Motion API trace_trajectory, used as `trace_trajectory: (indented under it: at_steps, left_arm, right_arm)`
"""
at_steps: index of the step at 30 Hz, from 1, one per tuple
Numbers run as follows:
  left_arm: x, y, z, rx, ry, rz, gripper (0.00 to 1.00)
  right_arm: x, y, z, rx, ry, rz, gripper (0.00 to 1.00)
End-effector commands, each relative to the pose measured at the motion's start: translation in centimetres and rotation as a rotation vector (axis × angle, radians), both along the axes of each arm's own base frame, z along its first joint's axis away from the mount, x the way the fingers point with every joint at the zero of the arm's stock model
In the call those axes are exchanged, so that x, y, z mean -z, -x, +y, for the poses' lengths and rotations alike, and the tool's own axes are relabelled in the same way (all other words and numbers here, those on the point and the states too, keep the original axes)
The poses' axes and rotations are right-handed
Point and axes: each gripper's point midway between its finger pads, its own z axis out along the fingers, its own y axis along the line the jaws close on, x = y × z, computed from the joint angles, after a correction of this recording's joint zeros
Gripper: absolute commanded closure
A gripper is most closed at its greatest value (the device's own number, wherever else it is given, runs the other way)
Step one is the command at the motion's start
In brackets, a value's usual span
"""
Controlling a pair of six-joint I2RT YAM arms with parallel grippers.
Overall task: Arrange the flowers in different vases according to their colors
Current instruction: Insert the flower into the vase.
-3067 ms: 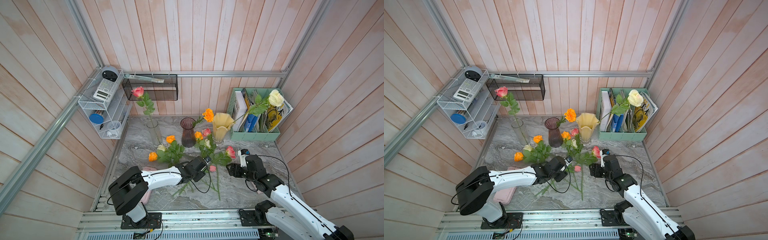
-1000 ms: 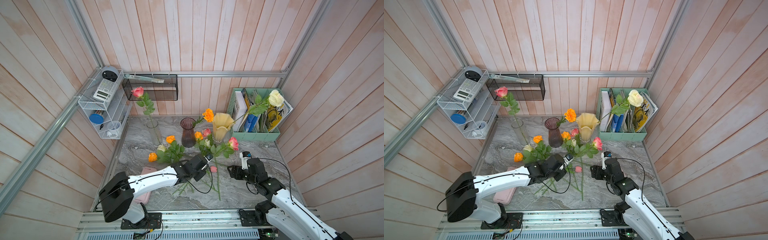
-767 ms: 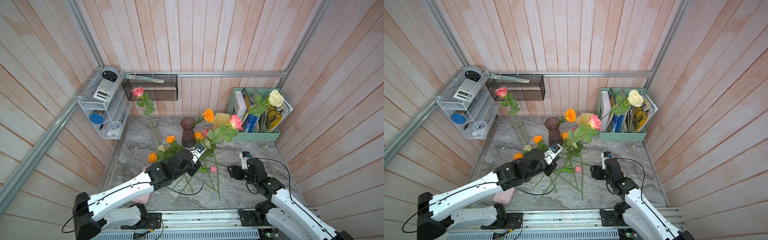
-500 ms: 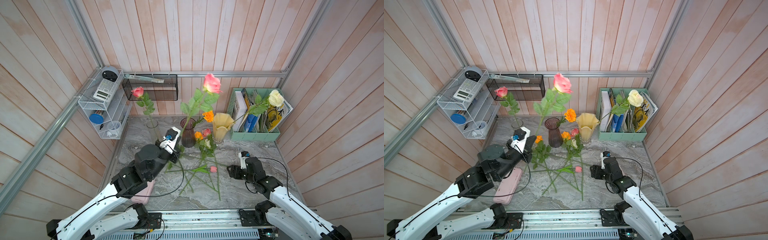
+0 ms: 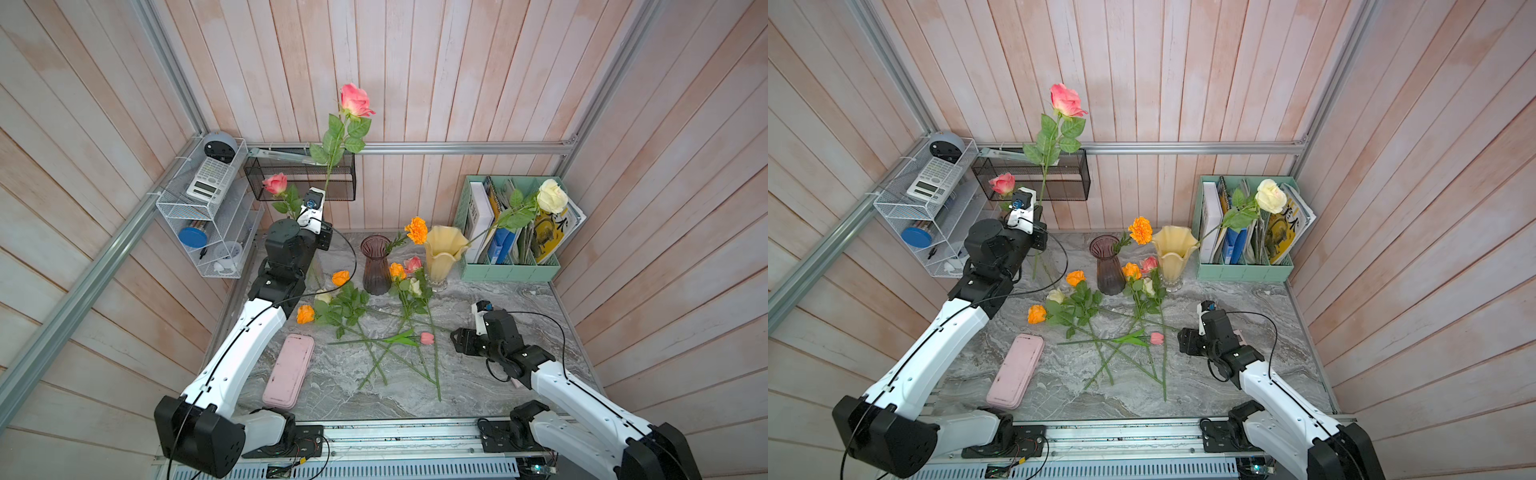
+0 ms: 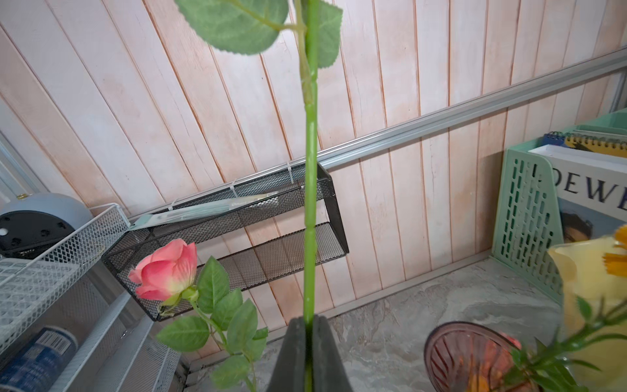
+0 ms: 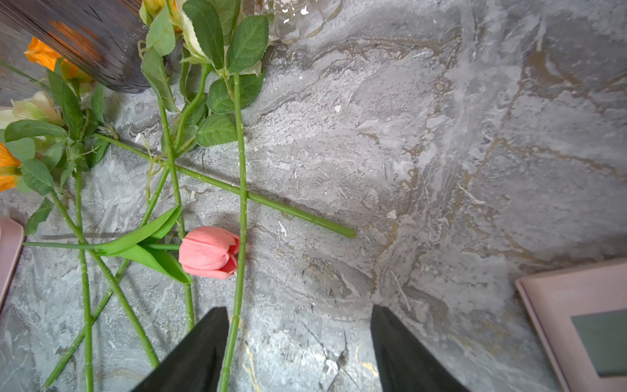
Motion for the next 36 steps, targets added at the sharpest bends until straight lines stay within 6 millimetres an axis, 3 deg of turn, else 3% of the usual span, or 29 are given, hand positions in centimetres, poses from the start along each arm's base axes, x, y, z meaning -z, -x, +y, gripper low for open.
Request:
trace_trajectory:
  at_steps: [1, 6, 11, 23, 30, 36]
  left_arm:
    - [-5.3, -0.5, 0.4, 0.037, 0.011, -0.197, 1.00]
    - [-5.1, -3.2, 0.2, 0.066, -0.009, -0.228, 1.00]
    - [-5.1, -4.6, -0.9, 0.116, -0.026, -0.273, 1.00]
    - [-0.7, -9.1, 1.2, 0.117, -0.039, -0.269, 1.00]
    - [3.7, -9.5, 2.6, 0.059, -0.011, -0.236, 1.00]
    - [7.5, -7.8, 4.4, -0.018, 0.105, -0.229, 1.00]
  right_arm:
    - [-1.3, -1.3, 0.6, -0.016, -0.010, -0.044, 0.27]
    - [-1.5, -2.1, 1.0, -0.027, -0.005, -0.051, 0.27]
    - [-1.1, -3.0, 1.3, -0.021, -0.003, -0.039, 0.27]
    - [-1.0, -4.5, 2.1, -0.045, 0.017, -0.035, 0.27]
    - [-0.6, -4.8, 2.6, -0.055, 0.008, -0.010, 0.27]
    - [-0.5, -4.3, 3.1, -0.085, -0.008, 0.031, 0.27]
